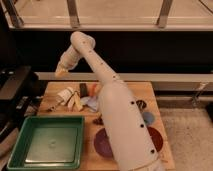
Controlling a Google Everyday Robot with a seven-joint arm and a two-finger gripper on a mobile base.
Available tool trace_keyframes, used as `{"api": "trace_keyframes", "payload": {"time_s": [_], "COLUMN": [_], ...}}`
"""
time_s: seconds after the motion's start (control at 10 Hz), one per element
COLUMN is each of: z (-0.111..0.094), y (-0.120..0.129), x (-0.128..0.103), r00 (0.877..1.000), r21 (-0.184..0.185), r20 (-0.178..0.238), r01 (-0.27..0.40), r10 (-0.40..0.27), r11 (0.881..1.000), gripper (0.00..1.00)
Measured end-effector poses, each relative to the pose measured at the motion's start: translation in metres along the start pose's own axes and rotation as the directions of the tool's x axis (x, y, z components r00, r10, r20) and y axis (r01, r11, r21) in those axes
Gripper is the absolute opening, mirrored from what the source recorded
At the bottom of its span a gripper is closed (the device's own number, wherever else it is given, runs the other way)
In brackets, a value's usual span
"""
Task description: Place fork in paper cup
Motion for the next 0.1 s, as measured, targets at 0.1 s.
{"api": "trace_keyframes", "payload": {"time_s": [0.1], "z": [-0.0085], "y": [-0.0012], "x": [0.0035], "r00": [1.0], "r21": [0.029], "r20": [-0.002], "r01": [-0.016], "r10": [0.016], "r11": [0.999], "gripper": [0.17]}}
